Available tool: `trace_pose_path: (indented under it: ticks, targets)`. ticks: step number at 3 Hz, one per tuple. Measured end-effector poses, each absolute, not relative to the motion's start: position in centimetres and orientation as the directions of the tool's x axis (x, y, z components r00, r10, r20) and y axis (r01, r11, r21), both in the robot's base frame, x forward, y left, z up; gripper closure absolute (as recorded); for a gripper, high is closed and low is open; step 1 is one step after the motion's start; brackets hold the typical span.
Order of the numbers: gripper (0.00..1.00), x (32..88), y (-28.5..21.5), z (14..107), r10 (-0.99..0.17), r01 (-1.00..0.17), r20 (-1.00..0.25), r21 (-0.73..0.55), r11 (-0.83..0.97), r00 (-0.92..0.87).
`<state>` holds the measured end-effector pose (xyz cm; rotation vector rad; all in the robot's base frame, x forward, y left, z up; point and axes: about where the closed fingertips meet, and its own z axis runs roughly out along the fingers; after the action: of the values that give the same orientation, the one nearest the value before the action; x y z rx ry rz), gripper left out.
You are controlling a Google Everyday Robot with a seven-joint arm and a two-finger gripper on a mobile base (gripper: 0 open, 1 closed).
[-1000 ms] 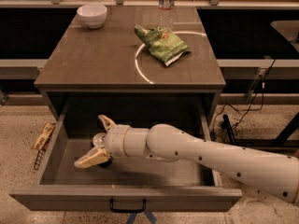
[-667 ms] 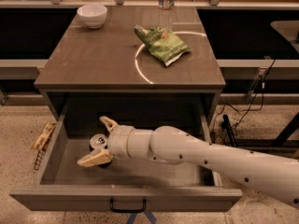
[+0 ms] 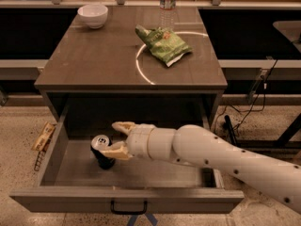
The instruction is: Place pepsi can into top drawer
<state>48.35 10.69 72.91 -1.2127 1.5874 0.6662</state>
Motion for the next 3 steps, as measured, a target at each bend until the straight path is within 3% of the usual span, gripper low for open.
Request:
trace_pose_path:
  ticks: [1, 2, 3]
  targets:
    - [0.17, 48.0, 7.5, 74.4, -0.411, -0.909, -0.911, -0.149, 0.389, -0.026]
    - [0.18, 47.6, 4.1, 76.4, -0.422, -0.862, -0.905, -0.175, 0.475, -0.049]
    - [0.08, 47.6, 3.6, 76.5, -0.424, -0.857, -0.904, -0.177, 0.483, -0.052]
